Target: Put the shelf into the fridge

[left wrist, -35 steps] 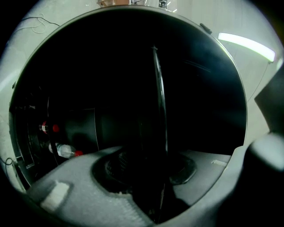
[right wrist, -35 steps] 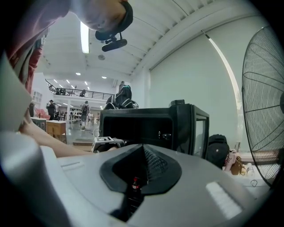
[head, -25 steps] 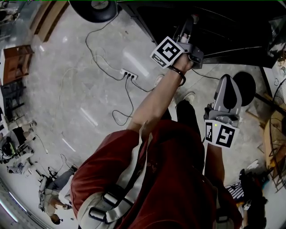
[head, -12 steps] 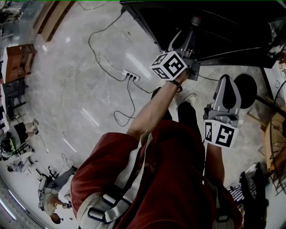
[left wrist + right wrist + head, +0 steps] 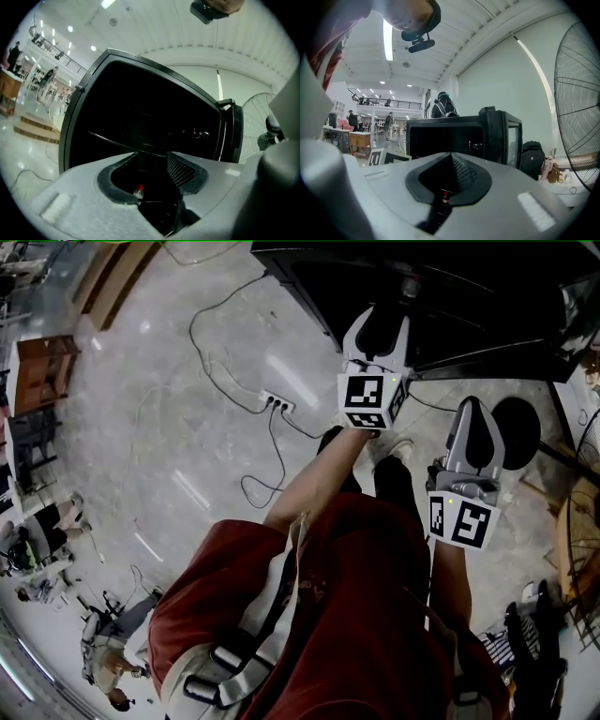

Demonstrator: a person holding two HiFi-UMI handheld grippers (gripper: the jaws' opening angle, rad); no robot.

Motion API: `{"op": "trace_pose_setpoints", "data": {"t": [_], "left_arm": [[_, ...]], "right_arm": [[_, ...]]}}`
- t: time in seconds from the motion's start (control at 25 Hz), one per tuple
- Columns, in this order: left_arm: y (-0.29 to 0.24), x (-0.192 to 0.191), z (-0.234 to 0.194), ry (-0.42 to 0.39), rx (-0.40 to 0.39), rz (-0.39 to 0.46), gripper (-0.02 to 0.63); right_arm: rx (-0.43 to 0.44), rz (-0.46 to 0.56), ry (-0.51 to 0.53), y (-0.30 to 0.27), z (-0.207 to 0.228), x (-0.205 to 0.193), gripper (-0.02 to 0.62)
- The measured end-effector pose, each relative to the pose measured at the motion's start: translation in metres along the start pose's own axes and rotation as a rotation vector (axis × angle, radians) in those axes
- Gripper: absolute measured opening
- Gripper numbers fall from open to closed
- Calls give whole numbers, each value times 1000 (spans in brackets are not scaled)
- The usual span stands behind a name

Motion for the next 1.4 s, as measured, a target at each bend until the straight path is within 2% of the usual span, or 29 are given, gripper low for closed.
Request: {"op": "trace_pose_setpoints", "data": {"t": [0.16, 0.32, 0.68, 1.12, 1.4], "left_arm": [[-6, 0, 1, -136, 39, 28, 196], [-12, -1, 1, -204, 48, 29, 196], [-19, -1, 0, -227, 80, 36, 196], [-37, 2, -2, -283, 70, 42, 196], [-46, -1, -2, -315, 54, 76, 196]], "right_arm": [[-4, 3, 2, 1, 2, -1, 0], [-5, -1, 3, 1, 1, -1, -1], [-14, -4, 8, 2, 1, -1, -2], [-17, -7, 12, 2, 1, 0, -1], [-13, -19, 18, 3, -1, -3, -2]]}}
Point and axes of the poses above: the fingertips, and each gripper's own axes: y backward along the fingers, z to its right, x out of its top, the point moved 7 cm from there along y, backward along the fingers, and after that the axes turned 5 degrees about x, right-handed, at the moved point
